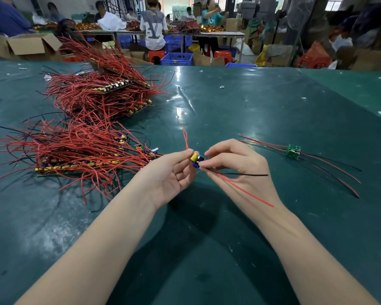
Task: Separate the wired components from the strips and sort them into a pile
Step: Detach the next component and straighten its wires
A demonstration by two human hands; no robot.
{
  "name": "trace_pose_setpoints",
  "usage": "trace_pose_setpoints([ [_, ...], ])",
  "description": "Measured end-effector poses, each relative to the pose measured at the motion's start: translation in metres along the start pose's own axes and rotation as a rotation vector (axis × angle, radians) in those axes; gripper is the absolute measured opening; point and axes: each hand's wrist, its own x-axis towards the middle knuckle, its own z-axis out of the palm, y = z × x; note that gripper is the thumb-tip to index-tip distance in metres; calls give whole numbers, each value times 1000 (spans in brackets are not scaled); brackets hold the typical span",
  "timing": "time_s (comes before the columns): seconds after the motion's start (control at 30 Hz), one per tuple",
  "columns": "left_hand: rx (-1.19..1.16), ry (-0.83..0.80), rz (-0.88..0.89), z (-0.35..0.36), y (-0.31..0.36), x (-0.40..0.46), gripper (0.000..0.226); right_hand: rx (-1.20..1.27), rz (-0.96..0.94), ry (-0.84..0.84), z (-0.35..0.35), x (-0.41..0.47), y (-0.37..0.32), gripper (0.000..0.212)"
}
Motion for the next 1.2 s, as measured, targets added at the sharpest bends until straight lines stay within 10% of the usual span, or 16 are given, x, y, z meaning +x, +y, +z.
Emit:
trace_pose_setpoints([
  [0.37, 246, -20, 587, 3, -8, -2, 9, 918, 725, 303, 4, 6, -7, 4],
  [0.9, 407, 34, 692, 5, -20, 0, 15, 791, 738, 343, 3, 3, -5, 14],
  [1.2, 123, -36, 452, 6, -15, -4, 15, 464, 492, 299, 0, 3, -13, 32],
])
